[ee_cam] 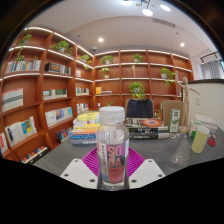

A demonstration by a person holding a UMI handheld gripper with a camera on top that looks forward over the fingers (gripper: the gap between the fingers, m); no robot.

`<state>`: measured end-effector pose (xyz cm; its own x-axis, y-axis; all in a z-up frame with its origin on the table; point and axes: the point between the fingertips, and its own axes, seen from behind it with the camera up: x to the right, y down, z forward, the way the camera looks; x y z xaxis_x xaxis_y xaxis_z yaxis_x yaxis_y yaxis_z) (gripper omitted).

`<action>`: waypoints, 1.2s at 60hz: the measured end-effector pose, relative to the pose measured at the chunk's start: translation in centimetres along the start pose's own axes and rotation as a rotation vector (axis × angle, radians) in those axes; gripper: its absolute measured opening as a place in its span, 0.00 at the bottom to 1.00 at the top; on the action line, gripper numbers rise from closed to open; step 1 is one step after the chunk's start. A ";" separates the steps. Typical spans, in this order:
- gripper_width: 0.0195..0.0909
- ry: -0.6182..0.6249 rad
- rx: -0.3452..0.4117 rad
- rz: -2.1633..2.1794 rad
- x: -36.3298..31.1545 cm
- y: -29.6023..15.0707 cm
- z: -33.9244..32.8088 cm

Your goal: Pour water

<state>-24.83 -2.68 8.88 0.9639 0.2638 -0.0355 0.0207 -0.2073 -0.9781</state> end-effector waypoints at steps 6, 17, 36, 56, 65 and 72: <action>0.20 0.043 -0.019 0.050 1.7 -0.6 -0.5; 0.20 0.046 0.100 0.444 8.3 -4.4 -1.0; 0.20 -0.030 0.359 1.200 21.3 -10.4 0.4; 0.19 -0.154 0.552 1.817 29.0 -13.7 1.9; 0.19 -0.166 0.619 2.021 31.5 -12.6 2.1; 0.20 -0.163 0.612 2.096 32.2 -11.5 2.6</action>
<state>5.24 10.66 18.48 -0.5531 0.1798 -0.8135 -0.8256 0.0125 0.5641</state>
